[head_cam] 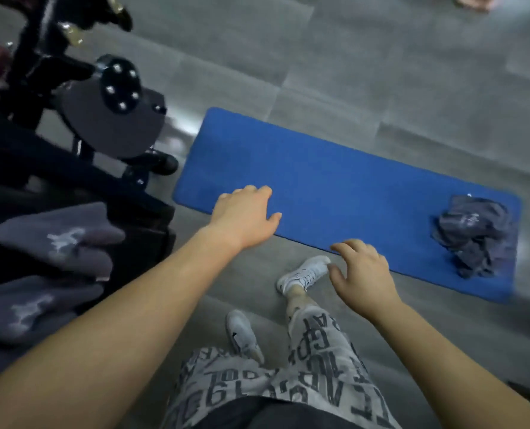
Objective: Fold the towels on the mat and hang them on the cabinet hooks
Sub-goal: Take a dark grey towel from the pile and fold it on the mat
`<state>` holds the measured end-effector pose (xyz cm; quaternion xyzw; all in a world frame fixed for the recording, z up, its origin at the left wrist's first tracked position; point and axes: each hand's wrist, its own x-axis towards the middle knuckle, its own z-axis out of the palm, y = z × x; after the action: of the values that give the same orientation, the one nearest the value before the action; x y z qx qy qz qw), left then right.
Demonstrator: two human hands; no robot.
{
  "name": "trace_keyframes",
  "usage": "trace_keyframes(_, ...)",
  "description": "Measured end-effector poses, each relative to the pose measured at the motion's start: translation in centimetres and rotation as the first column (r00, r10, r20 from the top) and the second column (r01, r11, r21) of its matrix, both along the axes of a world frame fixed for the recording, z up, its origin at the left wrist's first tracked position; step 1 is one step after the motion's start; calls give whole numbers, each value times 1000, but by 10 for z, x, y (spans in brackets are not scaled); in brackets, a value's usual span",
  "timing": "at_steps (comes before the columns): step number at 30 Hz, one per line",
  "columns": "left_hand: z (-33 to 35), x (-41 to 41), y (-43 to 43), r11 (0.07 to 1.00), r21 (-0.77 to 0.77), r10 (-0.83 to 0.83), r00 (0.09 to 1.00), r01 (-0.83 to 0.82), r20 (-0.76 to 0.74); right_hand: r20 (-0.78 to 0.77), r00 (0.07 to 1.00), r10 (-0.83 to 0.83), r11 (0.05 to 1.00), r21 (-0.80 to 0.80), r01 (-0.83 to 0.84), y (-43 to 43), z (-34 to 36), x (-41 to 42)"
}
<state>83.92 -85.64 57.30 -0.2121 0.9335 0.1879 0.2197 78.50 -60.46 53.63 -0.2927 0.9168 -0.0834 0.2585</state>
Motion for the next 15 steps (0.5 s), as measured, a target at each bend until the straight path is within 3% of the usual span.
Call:
trace_keyframes(7, -12, -240, 74, 948, -17, -318, 948, 318, 16, 11, 933, -360, 933, 18, 360, 88, 0, -152)
trace_keyframes(15, -15, -472, 163, 788, -65, -615, 788, 613, -21, 27, 786, -618, 785, -30, 618, 148, -4, -287)
